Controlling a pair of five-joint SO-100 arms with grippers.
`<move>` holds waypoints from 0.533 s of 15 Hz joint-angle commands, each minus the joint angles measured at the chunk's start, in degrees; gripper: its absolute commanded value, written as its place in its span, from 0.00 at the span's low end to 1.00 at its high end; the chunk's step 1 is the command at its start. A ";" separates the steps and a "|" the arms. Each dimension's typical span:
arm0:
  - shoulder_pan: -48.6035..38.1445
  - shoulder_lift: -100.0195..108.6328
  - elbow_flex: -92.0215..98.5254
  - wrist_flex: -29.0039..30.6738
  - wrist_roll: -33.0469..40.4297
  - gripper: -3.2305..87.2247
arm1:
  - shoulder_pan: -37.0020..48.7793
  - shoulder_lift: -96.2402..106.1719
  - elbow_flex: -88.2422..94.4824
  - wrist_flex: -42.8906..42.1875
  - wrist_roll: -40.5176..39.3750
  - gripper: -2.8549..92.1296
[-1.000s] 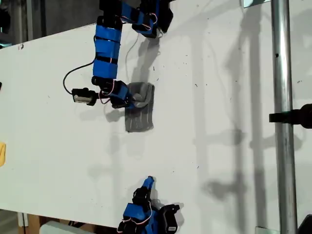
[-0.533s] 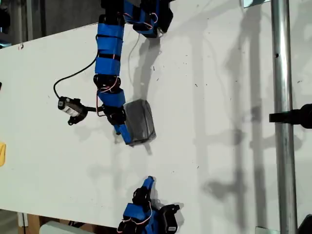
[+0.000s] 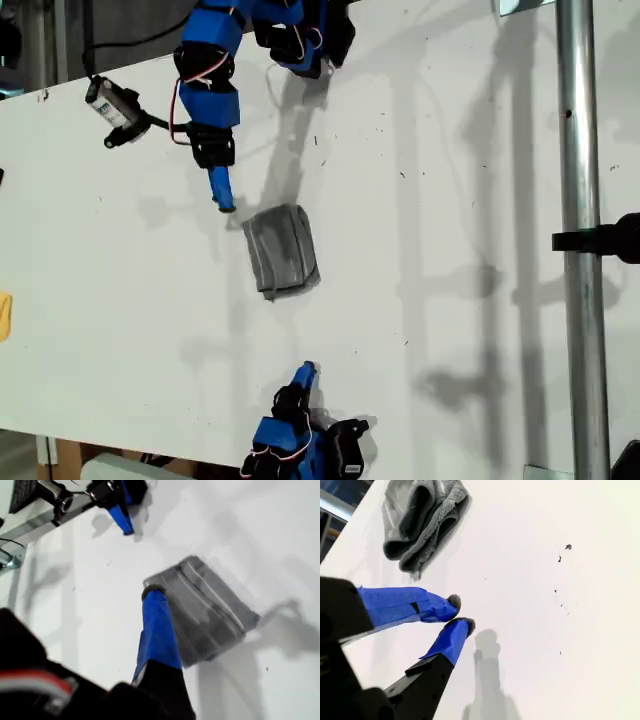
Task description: Grasp corners of a towel and fold twice.
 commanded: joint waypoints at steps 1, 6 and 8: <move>2.11 0.35 0.35 0.35 -4.39 0.14 | 2.99 26.63 13.27 11.51 6.59 0.64; 2.20 0.26 0.35 0.44 3.87 0.16 | 1.14 51.94 30.23 23.20 12.92 0.27; 4.66 0.26 0.35 0.44 18.54 0.16 | 2.29 52.21 32.08 26.81 18.37 0.03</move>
